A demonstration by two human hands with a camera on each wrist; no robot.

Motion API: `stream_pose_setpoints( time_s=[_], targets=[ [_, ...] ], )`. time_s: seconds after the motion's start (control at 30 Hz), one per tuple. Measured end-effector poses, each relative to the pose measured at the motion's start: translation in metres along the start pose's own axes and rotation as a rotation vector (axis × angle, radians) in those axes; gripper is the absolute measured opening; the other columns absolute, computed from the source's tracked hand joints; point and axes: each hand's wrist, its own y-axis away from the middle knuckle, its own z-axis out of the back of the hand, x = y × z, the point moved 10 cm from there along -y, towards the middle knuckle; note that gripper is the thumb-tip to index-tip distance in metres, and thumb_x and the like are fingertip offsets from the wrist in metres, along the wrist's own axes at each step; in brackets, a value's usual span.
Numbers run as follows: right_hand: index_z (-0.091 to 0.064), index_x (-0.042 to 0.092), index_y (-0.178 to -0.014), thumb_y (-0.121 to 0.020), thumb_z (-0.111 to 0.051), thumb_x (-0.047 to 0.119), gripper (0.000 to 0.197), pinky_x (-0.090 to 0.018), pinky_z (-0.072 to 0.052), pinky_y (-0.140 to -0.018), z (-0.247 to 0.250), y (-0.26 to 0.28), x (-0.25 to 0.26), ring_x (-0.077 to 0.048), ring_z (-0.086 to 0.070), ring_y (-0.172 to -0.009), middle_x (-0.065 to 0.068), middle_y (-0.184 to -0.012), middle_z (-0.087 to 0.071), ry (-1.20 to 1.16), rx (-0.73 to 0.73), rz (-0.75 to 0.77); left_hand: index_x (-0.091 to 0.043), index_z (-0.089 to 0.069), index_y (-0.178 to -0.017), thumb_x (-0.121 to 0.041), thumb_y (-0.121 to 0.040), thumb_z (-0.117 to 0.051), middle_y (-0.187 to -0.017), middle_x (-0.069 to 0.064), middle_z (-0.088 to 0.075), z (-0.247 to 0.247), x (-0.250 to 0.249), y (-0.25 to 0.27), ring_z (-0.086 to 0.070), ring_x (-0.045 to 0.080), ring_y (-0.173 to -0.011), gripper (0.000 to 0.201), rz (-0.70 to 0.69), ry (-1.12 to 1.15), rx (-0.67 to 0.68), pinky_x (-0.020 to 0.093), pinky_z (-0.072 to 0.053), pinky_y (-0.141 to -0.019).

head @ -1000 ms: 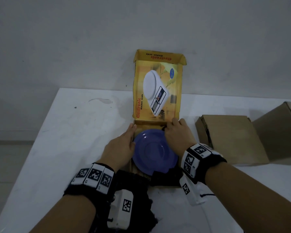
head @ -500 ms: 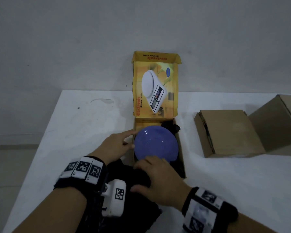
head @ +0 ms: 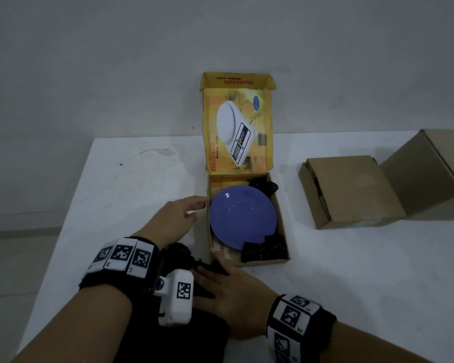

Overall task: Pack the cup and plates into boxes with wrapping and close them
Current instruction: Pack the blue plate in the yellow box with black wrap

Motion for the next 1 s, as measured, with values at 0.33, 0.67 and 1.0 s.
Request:
stream_pose_setpoints(
  time_s=[0.33,0.67,1.0],
  targets=[
    [-0.061,0.022,-0.120,-0.096,-0.043,0.013,0.032,-0.042,-0.031,-0.111,0.012,0.063,-0.020,-0.024,-0.064,-0.102,-0.010,-0.112,-0.067,0.258,-0.169,0.076,-0.031,-0.046,-0.138,-0.005,-0.092,-0.048,-0.135,-0.009,-0.055,-0.004,-0.003,0.005,-0.055,0.011,-0.118,0.052,-0.025,-0.051,-0.015,0.024,-0.038,-0.099],
    [0.003,0.028,-0.150,-0.075,-0.067,0.017,0.104,-0.049,0.026,-0.106,-0.004,0.114,-0.060,-0.022,-0.003,-0.146,-0.011,-0.158,0.002,0.124,0.366,-0.094,-0.029,-0.025,-0.147,-0.020,-0.094,-0.055,-0.150,-0.001,-0.036,-0.031,-0.025,0.009,-0.046,0.025,-0.129,0.062,-0.094,-0.030,-0.064,0.035,-0.039,-0.103],
    [-0.020,0.048,-0.144,-0.069,-0.069,0.056,0.090,-0.045,0.009,-0.112,0.017,0.115,-0.046,-0.012,-0.006,-0.142,-0.001,-0.158,-0.004,-0.267,0.242,-0.173,-0.026,-0.017,-0.149,-0.020,-0.097,-0.049,-0.154,-0.001,-0.030,-0.040,-0.017,0.014,-0.044,0.026,-0.131,0.062,-0.080,-0.062,-0.148,0.035,-0.037,-0.104]
  ],
)
